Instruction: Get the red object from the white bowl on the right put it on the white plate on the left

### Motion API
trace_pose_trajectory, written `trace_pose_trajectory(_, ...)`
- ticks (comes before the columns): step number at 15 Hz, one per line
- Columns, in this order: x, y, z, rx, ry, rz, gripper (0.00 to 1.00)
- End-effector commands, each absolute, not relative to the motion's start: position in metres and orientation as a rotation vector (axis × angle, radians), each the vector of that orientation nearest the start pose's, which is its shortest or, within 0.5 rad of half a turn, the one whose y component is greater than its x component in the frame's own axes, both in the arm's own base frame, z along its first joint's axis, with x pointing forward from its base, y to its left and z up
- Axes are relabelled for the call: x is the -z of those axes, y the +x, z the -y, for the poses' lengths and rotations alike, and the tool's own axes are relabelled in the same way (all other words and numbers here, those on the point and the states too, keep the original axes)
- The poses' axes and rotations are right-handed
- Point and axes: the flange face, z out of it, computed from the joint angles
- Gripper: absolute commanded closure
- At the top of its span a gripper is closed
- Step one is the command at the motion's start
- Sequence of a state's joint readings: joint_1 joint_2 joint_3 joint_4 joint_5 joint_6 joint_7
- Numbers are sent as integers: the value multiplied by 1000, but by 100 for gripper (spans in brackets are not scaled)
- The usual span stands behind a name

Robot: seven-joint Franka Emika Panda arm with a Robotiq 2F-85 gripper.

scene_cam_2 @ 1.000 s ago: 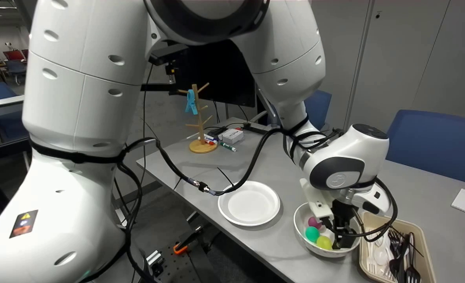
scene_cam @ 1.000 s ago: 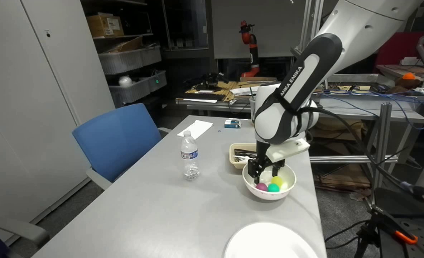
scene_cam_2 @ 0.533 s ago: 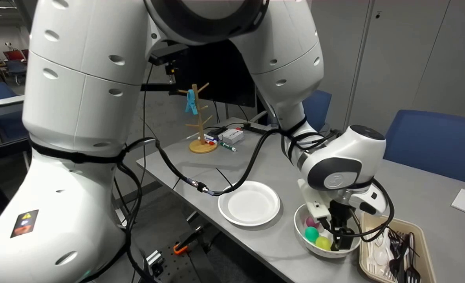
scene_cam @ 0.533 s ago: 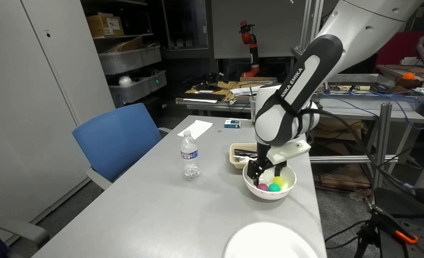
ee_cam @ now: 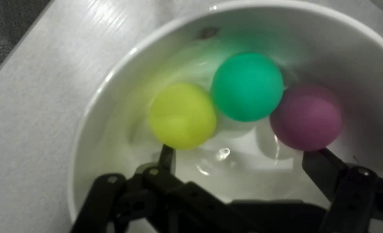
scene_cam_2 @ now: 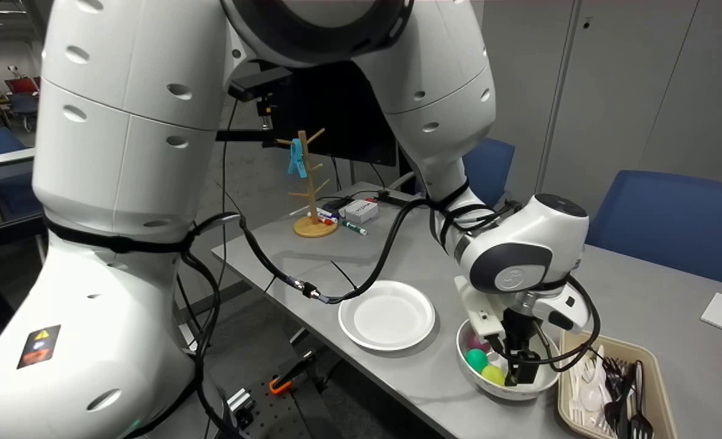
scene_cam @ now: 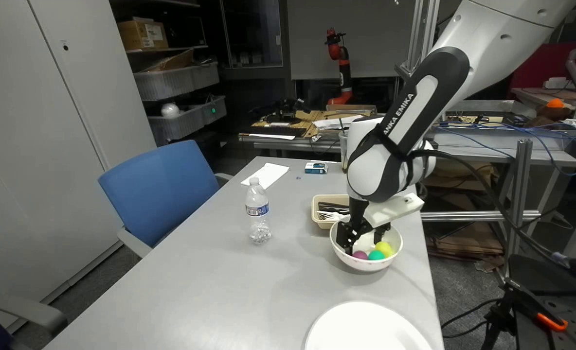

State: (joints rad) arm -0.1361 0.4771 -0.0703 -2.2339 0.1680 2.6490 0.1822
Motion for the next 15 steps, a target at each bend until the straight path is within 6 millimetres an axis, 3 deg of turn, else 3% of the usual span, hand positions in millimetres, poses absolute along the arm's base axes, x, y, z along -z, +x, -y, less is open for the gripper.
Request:
trace_pose_trajectory(1,-178,511,95,-93,-2967,-777,0)
trace_pose_trajectory(7,-206,502,81,-105,-2954,-735,0)
trace_pose_trajectory(15,-219,505,86,-22,-2974,-718,0)
